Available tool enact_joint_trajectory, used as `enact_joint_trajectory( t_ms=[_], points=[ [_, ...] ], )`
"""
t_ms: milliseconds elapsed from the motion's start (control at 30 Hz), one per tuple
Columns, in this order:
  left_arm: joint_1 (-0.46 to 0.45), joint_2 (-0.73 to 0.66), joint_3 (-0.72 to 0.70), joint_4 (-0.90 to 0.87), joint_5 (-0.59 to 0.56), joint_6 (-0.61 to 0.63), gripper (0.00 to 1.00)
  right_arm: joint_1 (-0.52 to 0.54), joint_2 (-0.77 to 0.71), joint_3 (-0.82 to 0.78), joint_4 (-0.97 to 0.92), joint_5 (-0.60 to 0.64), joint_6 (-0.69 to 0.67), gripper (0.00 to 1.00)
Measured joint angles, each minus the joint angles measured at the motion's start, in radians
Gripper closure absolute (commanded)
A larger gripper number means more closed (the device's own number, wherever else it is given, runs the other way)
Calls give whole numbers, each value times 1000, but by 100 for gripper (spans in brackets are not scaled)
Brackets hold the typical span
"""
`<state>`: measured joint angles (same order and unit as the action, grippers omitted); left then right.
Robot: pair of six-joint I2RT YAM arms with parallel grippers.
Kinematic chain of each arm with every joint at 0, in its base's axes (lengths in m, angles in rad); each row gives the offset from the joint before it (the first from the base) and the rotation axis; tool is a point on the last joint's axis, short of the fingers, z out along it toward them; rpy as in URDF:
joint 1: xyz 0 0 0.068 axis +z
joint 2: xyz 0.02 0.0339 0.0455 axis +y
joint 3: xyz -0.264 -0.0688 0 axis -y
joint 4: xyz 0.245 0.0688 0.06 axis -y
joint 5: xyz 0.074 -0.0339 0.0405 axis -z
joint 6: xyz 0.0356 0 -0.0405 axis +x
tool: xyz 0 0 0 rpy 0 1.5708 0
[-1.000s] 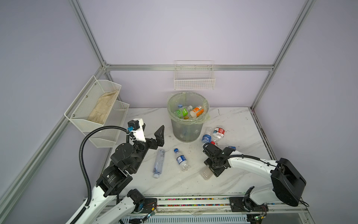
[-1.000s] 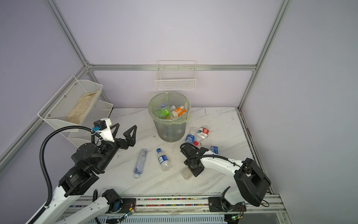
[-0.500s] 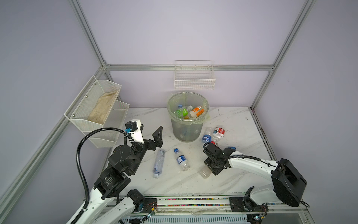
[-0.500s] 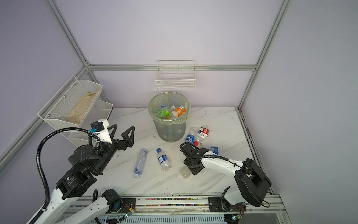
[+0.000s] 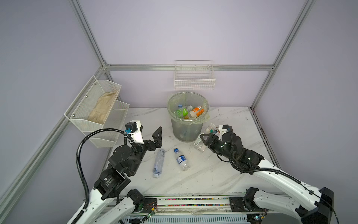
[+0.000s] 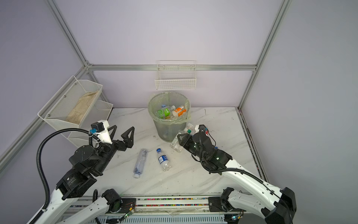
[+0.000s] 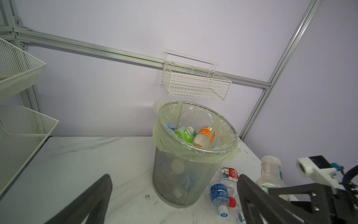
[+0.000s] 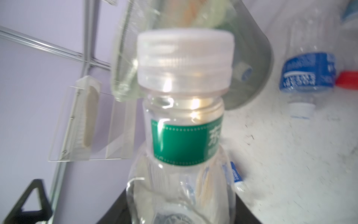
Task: Throw the plastic bottles in the bin
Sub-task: Pick up the plastic bottle from the bottom-center of the table.
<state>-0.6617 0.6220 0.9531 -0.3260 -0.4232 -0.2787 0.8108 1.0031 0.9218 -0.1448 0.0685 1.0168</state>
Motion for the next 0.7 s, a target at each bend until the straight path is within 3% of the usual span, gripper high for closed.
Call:
enact_joint_trajectory(
  t_ms=[300, 700],
  points=[
    [0, -2, -8, -3, 0, -21, 1, 0, -45, 189, 34, 44, -344, 100],
    [0, 8, -76, -14, 15, -82, 2, 0, -54, 385, -34, 94, -647, 100]
  ],
)
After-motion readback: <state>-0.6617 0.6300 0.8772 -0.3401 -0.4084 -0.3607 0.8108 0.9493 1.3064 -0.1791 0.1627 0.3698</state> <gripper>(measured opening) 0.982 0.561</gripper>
